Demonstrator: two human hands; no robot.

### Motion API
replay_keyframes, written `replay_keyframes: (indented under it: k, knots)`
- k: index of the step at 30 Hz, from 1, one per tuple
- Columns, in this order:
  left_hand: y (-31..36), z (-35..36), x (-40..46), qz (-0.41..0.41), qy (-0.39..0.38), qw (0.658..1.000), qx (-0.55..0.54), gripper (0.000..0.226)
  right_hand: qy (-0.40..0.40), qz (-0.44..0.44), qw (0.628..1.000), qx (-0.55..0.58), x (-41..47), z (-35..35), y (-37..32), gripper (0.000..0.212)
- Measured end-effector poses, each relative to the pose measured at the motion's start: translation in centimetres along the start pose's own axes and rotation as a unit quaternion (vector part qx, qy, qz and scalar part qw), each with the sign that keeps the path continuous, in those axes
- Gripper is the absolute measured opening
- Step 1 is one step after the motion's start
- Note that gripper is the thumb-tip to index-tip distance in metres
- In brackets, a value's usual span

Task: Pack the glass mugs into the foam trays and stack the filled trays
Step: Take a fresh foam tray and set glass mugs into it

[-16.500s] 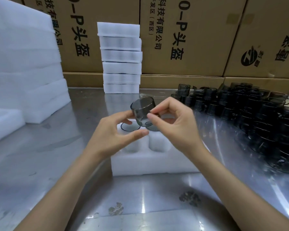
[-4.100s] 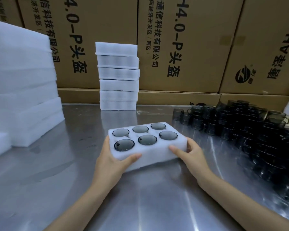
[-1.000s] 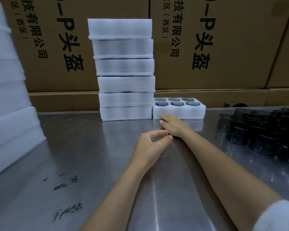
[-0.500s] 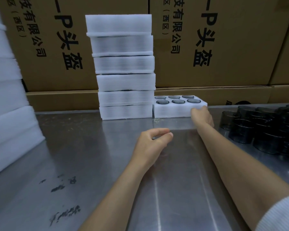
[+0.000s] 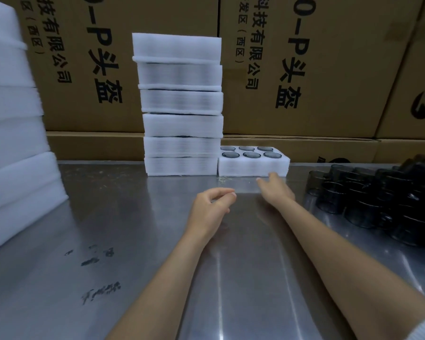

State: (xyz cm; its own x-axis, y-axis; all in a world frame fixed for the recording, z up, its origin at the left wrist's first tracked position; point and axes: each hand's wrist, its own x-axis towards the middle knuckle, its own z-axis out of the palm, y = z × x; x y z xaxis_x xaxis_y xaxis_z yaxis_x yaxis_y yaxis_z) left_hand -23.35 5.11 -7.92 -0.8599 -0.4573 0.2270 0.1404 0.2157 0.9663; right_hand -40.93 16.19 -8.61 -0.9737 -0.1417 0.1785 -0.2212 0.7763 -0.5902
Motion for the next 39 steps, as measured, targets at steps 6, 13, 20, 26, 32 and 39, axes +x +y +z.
replay_keyframes:
  k: [6,13,20,26,32,39]
  knots:
    - [1.9,0.3,-4.0,-0.006,0.035,0.999,0.009,0.018,-0.004,-0.085,0.989,-0.117,-7.2,-0.9,-0.5,0.047]
    - [3.7,0.1,-11.1,-0.010,0.011,1.000,0.003,0.014,-0.010,-0.159,0.977,-0.141,-16.9,-3.3,-1.2,0.031]
    - [5.0,-0.8,-18.6,-0.005,-0.045,0.999,-0.029,0.012,-0.041,-0.224,0.965,-0.132,-25.0,-5.9,-0.2,0.027]
    - [5.1,-3.8,-25.0,0.100,-0.147,0.978,0.112,0.024,-0.069,-0.291,0.949,-0.104,-30.0,-7.2,1.2,0.033]
    - [3.8,-15.3,-24.0,0.183,0.001,0.817,0.547,0.038,-0.070,-0.298,0.948,-0.086,-32.0,-7.8,1.9,0.037]
    - [2.6,-26.8,-22.9,-0.133,0.163,0.607,0.767,0.073,-0.061,-0.283,0.953,-0.088,-32.2,-8.0,1.6,0.031]
